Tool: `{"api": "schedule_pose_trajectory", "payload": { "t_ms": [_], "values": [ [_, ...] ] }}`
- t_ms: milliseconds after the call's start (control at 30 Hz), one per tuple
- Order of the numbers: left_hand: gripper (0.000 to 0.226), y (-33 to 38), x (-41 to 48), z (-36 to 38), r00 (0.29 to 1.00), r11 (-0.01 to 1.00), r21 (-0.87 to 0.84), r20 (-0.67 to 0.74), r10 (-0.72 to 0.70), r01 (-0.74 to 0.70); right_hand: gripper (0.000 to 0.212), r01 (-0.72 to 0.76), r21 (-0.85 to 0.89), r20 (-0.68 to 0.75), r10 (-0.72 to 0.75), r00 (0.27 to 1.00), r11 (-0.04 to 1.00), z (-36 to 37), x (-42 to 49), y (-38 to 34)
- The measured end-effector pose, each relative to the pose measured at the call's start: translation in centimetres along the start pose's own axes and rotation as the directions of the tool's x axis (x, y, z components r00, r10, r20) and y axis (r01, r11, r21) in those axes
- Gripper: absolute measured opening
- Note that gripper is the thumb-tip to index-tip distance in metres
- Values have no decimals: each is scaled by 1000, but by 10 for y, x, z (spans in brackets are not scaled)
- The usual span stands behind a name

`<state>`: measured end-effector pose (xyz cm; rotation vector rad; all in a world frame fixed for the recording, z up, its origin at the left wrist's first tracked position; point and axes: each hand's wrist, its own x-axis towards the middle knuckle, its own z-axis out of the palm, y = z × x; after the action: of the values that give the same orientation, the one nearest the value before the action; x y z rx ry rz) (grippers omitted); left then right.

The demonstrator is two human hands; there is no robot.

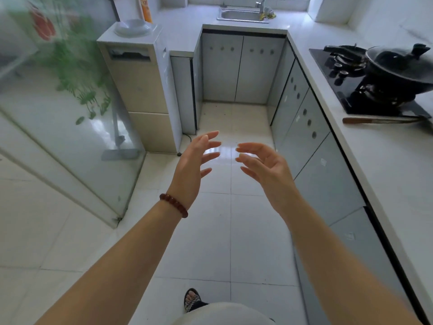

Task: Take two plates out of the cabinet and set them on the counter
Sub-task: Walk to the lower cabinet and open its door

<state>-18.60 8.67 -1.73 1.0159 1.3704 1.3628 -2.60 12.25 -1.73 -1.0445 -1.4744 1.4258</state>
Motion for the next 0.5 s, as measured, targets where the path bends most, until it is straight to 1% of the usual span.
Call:
{"api": "schedule_pose_trajectory", "payload": {
  "t_ms": [133, 233, 500],
  "values": [
    [51, 0, 35, -33, 1000, 1000, -3, -2, -15, 15, 23, -15, -1, 4, 15, 1000, 1000, 29, 34, 5],
    [52, -1, 59, -49, 999, 999, -10, -3, -32, 32, 26, -40, -4, 9, 40, 999, 999, 42, 60, 9],
    [51, -7, 148, -66, 998, 998, -20, -4, -57, 57, 18, -53, 18, 2, 53, 999, 998, 51, 148, 21]
  ]
}}
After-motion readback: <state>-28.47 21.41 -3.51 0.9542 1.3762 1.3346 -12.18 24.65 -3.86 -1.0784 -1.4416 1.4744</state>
